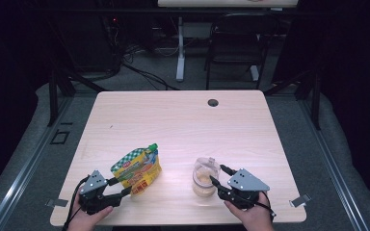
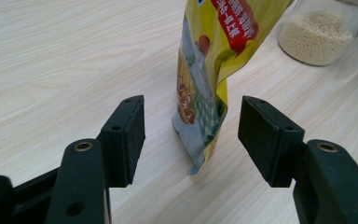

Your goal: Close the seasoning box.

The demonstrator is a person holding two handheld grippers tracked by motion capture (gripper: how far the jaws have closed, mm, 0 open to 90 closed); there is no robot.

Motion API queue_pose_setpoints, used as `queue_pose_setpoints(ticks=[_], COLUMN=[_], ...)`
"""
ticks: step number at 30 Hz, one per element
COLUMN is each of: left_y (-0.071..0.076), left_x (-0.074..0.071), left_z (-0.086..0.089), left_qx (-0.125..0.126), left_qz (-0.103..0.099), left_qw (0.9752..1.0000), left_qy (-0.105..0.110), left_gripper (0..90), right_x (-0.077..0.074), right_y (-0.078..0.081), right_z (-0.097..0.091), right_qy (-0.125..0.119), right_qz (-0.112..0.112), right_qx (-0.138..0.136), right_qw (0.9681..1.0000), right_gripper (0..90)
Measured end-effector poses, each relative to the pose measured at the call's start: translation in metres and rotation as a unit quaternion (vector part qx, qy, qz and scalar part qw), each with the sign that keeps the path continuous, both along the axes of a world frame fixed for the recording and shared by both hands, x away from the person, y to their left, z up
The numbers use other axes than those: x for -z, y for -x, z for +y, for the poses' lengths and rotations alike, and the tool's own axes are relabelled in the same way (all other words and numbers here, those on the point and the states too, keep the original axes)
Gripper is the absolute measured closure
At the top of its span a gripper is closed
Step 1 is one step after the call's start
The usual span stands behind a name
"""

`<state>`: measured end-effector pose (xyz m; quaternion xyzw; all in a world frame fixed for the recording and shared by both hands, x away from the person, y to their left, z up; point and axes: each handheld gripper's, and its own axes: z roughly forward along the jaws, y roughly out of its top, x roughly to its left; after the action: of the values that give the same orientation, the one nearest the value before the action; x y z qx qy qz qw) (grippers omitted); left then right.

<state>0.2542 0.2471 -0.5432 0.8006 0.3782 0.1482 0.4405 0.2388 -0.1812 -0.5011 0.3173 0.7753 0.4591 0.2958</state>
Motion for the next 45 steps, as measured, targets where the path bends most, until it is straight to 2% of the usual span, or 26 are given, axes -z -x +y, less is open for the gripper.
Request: queue_pose_setpoints(ticks=[16, 24, 28, 31, 35, 42, 45], left_y=[0.000, 0.000, 0.000, 0.000, 0.000, 0.000, 0.001], left_x=[0.000, 0.000, 0.000, 0.000, 0.000, -0.002, -0.002], left_z=[0.000, 0.000, 0.000, 0.001, 0.001, 0.003, 0.004], left_qx=[0.002, 0.001, 0.000, 0.001, 0.000, 0.000, -0.003], left_qz=[0.000, -0.001, 0.000, -0.001, 0.001, 0.000, -0.004], left_qw=[1.0000, 1.0000, 1.0000, 1.0000, 1.0000, 1.0000, 1.0000], left_qy=[-0.003, -0.003, -0.003, -0.002, -0.001, -0.008, -0.002], left_gripper=[41.4, 41.5, 41.4, 41.5, 41.5, 41.4, 41.5], right_x=[0.011, 0.016, 0.018, 0.018, 0.019, 0.023, 0.024], right_y=[0.003, 0.004, 0.003, 0.004, 0.005, 0.003, 0.002], right_z=[0.000, -0.001, -0.003, -0.003, -0.002, -0.006, -0.011], right_qy=[0.004, 0.011, 0.001, 0.007, 0.008, 0.008, 0.012], right_qz=[0.009, 0.021, 0.029, 0.030, 0.038, 0.067, 0.076], right_qx=[0.003, 0.001, 0.000, 0.001, -0.002, -0.014, -0.023], right_qw=[0.9999, 0.9997, 0.9996, 0.9995, 0.9992, 0.9976, 0.9967], right_gripper=[49.9, 49.6, 49.7, 50.2, 50.4, 49.9, 49.9])
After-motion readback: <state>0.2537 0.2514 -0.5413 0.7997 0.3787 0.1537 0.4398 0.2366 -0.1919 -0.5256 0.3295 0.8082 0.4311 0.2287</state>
